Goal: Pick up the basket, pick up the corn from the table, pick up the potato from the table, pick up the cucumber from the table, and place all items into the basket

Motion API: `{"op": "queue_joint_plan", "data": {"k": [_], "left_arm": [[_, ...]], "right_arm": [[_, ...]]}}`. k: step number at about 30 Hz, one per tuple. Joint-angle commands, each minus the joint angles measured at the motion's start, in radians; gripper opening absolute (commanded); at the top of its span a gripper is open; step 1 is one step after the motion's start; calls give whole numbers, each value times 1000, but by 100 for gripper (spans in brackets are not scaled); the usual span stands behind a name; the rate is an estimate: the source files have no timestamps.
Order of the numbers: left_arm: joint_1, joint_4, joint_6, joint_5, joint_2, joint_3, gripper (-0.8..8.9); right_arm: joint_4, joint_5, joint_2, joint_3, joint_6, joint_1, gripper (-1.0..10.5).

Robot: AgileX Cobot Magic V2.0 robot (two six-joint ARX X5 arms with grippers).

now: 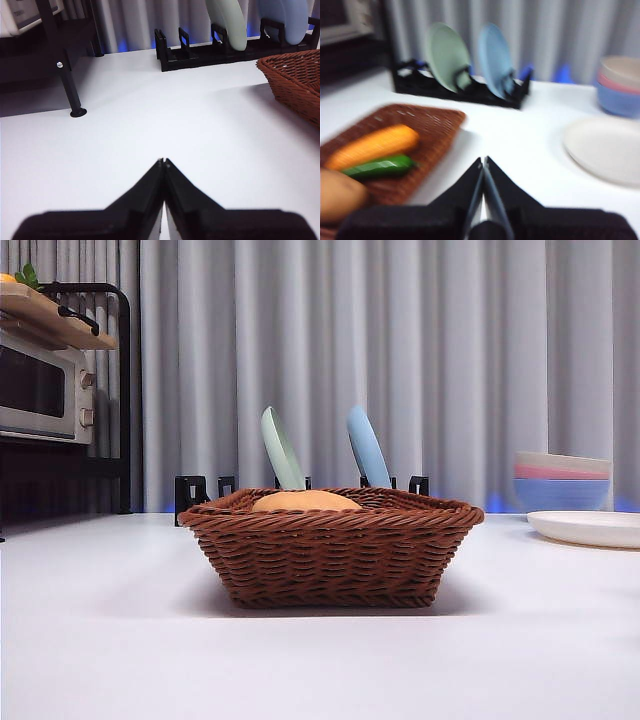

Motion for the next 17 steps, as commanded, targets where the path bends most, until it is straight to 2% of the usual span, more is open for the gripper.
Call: {"op": "queue_joint_plan", "data": {"k": [1, 7, 14, 17], "left_arm": [[3, 1, -6, -4, -2, -14, -2], [3, 1, -6, -4, -2, -14, -2], [3, 1, -6, -3, -2, -14, -2], [3, 1, -6, -4, -2, -14, -2]], "right_arm": [[24, -2, -84, -97, 2, -39, 2], [6, -2, -225, -210, 6, -80, 2], [-68, -2, -275, -210, 8, -80, 2], [-90, -1, -275, -210, 46, -80, 2]]}}
